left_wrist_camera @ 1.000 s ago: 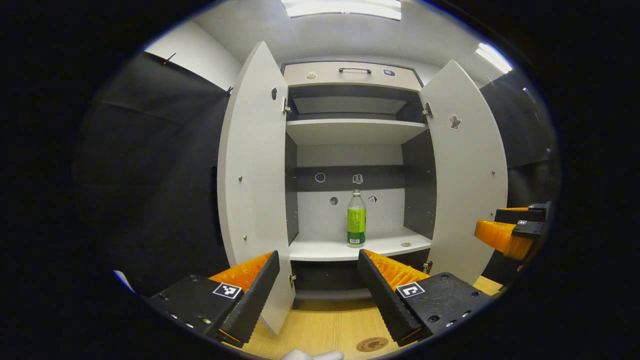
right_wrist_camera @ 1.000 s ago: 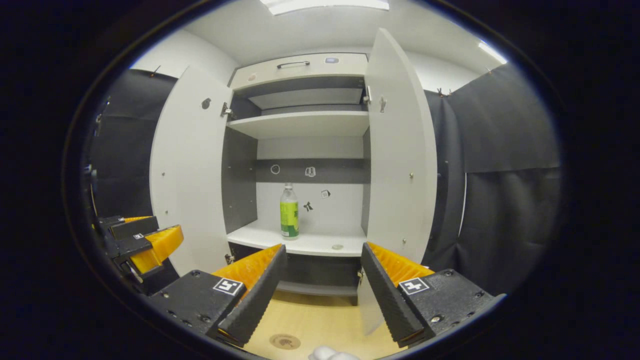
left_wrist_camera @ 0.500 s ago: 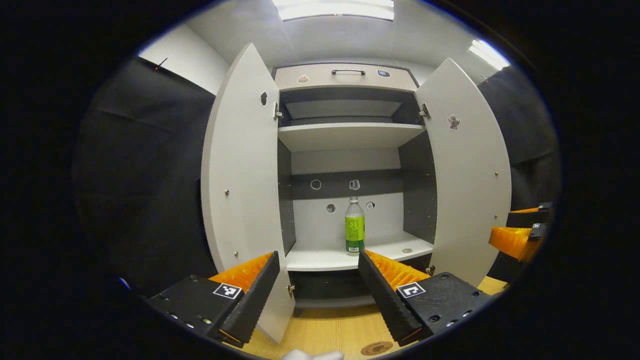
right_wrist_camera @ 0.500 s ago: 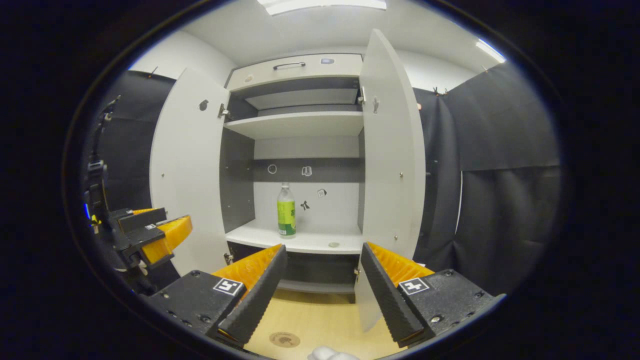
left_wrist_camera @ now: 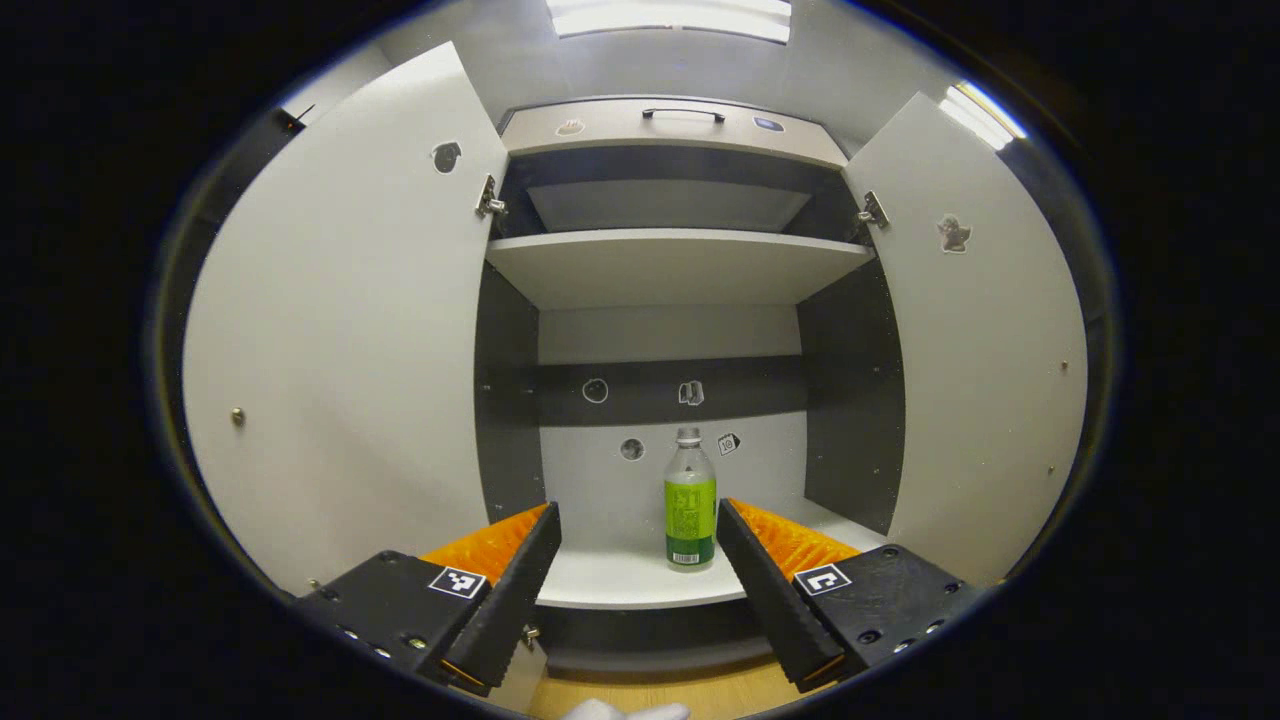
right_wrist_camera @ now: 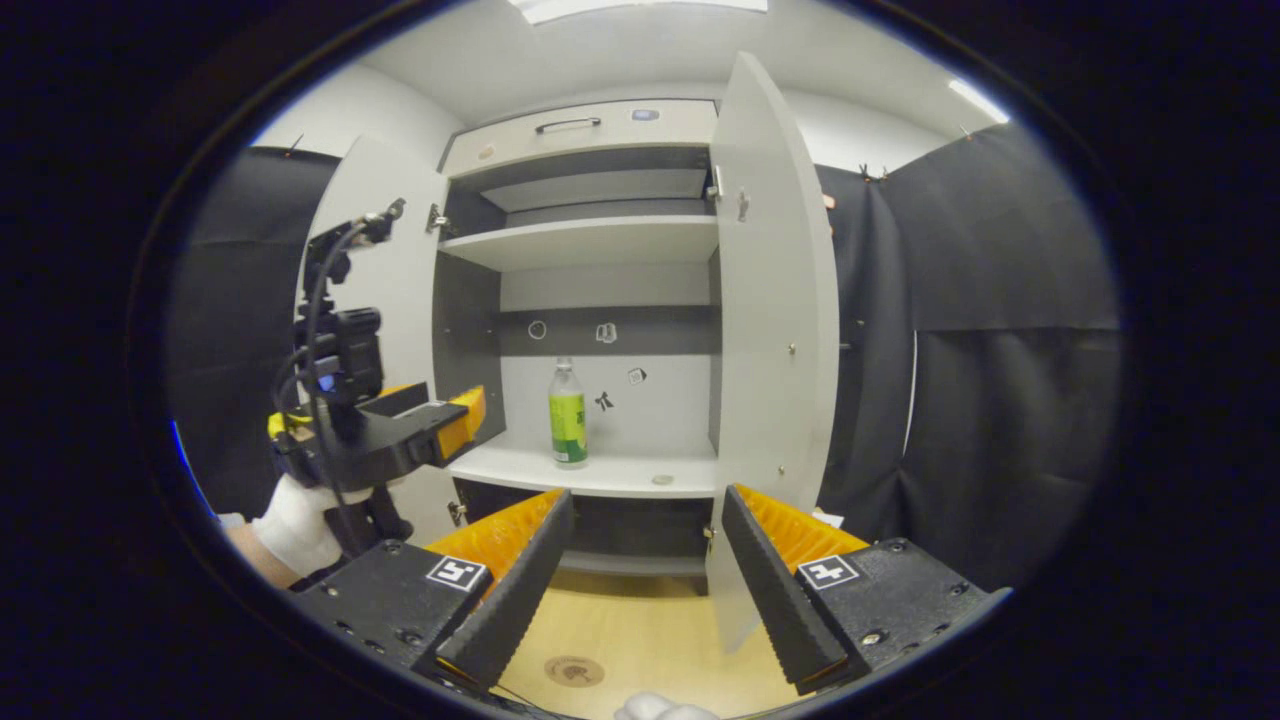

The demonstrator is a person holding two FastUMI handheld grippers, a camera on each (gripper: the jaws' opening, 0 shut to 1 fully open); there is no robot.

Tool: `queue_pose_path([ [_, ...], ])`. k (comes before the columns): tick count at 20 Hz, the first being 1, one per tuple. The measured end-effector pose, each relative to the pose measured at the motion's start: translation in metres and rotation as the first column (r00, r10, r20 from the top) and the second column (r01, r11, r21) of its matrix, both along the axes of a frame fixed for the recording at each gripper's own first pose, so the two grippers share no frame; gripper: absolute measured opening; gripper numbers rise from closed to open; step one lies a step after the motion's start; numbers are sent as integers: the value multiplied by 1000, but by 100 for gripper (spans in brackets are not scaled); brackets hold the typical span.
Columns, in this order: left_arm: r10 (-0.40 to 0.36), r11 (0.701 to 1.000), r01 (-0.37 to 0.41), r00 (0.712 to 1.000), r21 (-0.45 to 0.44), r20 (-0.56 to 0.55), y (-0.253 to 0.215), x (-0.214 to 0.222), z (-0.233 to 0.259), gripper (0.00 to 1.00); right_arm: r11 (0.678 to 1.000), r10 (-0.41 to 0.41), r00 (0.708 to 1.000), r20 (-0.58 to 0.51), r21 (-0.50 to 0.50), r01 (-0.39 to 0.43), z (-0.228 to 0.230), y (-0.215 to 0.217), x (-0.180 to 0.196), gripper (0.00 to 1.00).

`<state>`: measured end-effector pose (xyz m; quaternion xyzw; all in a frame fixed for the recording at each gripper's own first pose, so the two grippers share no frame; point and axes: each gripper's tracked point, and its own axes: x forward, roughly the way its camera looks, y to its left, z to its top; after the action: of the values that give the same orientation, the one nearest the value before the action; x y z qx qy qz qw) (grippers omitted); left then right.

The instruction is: Grasp the bottle in the cabinet with the left hand and place it on the coaster, then close the right door with the right hand and the left door with the left hand.

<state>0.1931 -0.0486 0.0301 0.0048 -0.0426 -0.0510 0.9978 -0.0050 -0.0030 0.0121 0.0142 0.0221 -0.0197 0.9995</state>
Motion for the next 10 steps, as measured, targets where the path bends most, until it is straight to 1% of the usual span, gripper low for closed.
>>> queue_pose_path([
  [3, 2, 1000, -2, 1000, -3, 3, -13, 45, -2, 96, 1000, -18, 1000, -18, -4, 18, -2, -4, 2, 98],
  [5, -16, 1000, 16, 1000, -21, -3, -29, 68, -9, 96, 1000, -29, 999, -31, -7, 29, -5, -6, 4, 98],
  [8, -9, 1000, 9, 1000, 2, 4, -44, 102, -14, 97, 999, -43, 998, -45, -14, 42, -6, -6, 11, 98],
  [10, -2, 1000, 2, 1000, 10, 8, -51, 123, -17, 96, 999, -46, 997, -54, -23, 45, -8, -6, 14, 99],
])
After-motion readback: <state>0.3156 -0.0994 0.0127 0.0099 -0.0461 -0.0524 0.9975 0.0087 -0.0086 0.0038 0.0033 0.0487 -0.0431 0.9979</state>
